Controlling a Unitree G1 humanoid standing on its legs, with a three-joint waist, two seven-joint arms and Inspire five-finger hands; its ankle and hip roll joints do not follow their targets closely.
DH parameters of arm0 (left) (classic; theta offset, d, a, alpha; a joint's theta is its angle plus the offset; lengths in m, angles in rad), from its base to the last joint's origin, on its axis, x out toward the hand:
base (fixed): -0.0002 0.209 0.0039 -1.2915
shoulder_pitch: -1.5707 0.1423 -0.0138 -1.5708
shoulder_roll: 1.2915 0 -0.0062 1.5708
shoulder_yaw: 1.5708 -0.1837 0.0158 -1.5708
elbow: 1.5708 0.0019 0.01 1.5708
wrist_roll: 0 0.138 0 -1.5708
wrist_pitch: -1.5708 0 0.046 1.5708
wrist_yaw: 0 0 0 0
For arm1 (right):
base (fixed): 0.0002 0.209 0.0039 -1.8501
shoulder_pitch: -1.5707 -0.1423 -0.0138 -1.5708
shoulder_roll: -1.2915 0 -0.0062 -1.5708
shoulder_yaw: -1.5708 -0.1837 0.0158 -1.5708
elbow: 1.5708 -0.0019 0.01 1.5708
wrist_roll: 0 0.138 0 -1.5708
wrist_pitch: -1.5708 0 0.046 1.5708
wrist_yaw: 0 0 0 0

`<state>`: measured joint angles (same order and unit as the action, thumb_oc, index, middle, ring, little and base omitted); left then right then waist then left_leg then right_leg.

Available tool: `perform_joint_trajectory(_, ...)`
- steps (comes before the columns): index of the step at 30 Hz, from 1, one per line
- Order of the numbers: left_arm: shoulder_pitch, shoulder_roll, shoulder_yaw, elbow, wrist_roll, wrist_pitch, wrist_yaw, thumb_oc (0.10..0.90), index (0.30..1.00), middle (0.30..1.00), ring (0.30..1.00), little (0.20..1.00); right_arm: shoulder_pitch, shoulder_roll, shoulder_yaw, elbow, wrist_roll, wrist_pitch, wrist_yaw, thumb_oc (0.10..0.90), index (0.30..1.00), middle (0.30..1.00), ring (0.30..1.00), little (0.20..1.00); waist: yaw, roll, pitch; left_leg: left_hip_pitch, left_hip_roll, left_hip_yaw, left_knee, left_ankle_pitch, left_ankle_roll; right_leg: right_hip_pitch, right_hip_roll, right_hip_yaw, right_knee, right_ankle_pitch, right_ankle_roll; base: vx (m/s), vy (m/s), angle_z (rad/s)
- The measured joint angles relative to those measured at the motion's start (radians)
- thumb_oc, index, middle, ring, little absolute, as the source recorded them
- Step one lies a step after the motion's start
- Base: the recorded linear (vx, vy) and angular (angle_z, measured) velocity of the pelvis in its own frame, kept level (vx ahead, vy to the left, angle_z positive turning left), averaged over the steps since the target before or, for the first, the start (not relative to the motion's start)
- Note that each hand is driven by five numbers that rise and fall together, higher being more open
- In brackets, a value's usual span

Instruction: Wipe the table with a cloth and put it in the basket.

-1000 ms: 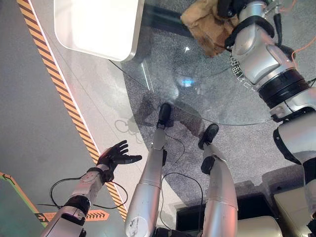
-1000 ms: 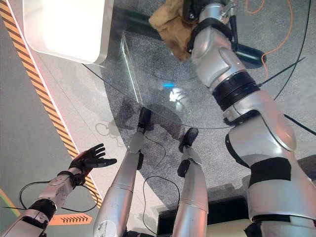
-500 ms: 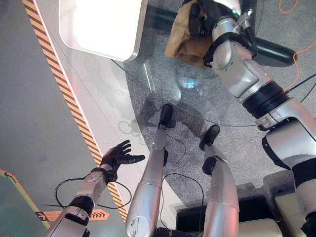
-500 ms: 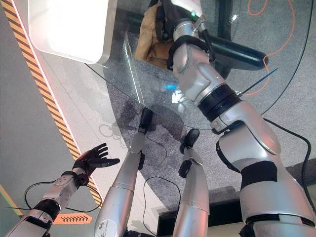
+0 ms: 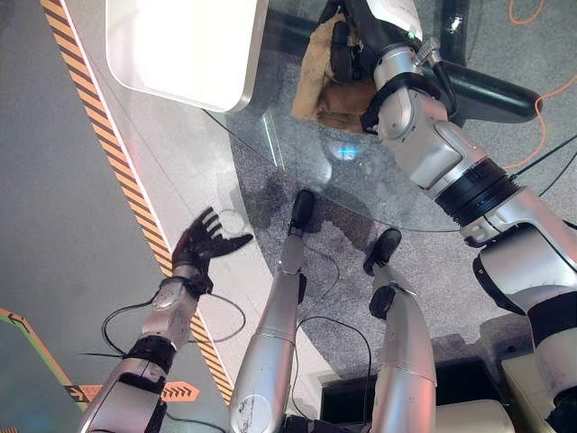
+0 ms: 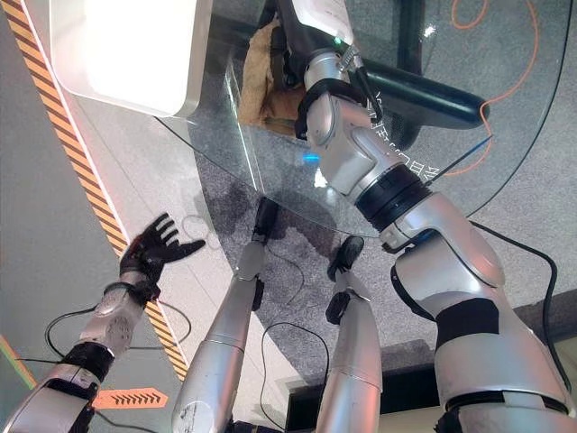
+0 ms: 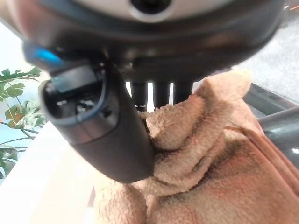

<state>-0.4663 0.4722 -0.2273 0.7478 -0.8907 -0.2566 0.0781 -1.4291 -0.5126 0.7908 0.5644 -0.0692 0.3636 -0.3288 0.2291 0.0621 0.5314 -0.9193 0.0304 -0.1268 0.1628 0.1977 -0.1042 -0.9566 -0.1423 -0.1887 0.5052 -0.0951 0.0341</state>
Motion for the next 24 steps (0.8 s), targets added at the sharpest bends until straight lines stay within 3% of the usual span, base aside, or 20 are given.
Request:
perform_joint_trajectory(11, -0.149, 0.099, 0.130, -0.094, 0.001, -0.106, 0.314, 0.800, 0.900, 0.900, 0.900, 0.900, 0.037, -0.002, -0.066, 0.036, 0.160, -0.069, -0.136, 0.100, 0.300, 0.300, 0.300, 0.200, -0.013, -0.002, 0.001, -0.009, -0.003, -0.010, 0.029, -0.011, -0.005, 0.003, -0.001, -0.005, 0.014, -0.003, -0.003, -0.01, -0.020, 0.01)
perform_joint_trajectory(16, -0.219, 0.118, 0.132, -0.106, 0.004, -0.118, 0.420, 0.800, 0.900, 0.900, 0.900, 0.900, 0.039, -0.006, -0.102, 0.036, 0.190, -0.103, -0.165, 0.100, 0.300, 0.300, 0.300, 0.200, -0.023, -0.002, 0.001, -0.039, -0.002, -0.018, 0.043, -0.010, -0.003, -0.017, 0.001, -0.012, 0.013, 0.000, -0.005, -0.01, 0.004, 0.00)
perform_joint_trajectory(20, -0.235, 0.129, 0.132, -0.104, 0.012, -0.122, 0.499, 0.800, 0.900, 0.900, 0.900, 0.900, 0.065, -0.008, -0.128, -0.004, 0.211, -0.121, -0.175, 0.100, 0.300, 0.300, 0.300, 0.200, -0.045, -0.022, 0.004, -0.044, -0.004, -0.018, 0.046, -0.013, 0.000, -0.018, -0.001, -0.014, 0.009, 0.001, -0.004, 0.00, 0.017, 0.02)
perform_joint_trajectory(24, -0.234, 0.129, 0.132, -0.104, 0.053, -0.173, 0.589, 0.800, 0.900, 0.900, 0.900, 0.900, 0.100, -0.007, -0.163, -0.038, 0.226, -0.139, -0.193, 0.100, 0.300, 0.300, 0.300, 0.200, -0.058, -0.029, 0.007, -0.045, -0.004, -0.014, 0.046, -0.016, 0.002, -0.016, 0.000, -0.010, 0.002, 0.002, -0.002, 0.00, 0.008, -0.01)
